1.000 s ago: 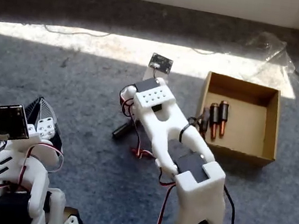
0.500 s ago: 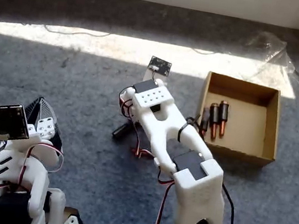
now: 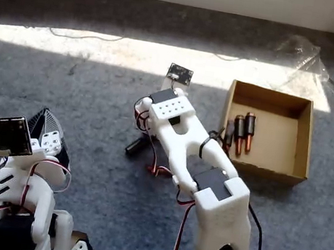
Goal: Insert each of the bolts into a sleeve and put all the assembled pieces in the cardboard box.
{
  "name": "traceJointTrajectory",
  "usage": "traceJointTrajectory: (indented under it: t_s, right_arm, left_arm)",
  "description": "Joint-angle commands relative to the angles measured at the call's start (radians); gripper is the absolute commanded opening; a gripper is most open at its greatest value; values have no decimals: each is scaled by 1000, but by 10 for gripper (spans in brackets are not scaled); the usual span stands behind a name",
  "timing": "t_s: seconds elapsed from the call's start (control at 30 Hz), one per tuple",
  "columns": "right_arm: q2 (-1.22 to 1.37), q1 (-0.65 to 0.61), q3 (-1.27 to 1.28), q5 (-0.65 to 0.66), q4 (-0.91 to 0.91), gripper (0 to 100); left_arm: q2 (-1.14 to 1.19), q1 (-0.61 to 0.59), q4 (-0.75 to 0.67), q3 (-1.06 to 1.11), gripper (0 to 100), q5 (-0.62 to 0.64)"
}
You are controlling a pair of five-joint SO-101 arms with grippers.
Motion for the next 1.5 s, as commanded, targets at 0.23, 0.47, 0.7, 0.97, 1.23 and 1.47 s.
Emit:
traceJointTrajectory:
  t_s: [0.23,0.47,0.7,0.97,1.23,1.47]
  right_arm:
    - [-15,2,-45,311,108,12]
    - [-13,1,-200,569,239,12]
    - [-7,12,-351,801,384,12]
    - [-7,133,-354,1030,390,13]
    - [1,228,-315,1223,348,13]
    - [105,288,-298,1229,242,13]
  left_arm:
    - [-10,-8,3,-5,7,-6]
    - [-10,-7,-3,21,7,-6]
    - [-10,-7,-15,27,7,-5]
    - [-10,-7,-15,27,7,-5]
    - [-10,-7,-15,27,7,-5]
    - [-10,-7,-15,27,7,-5]
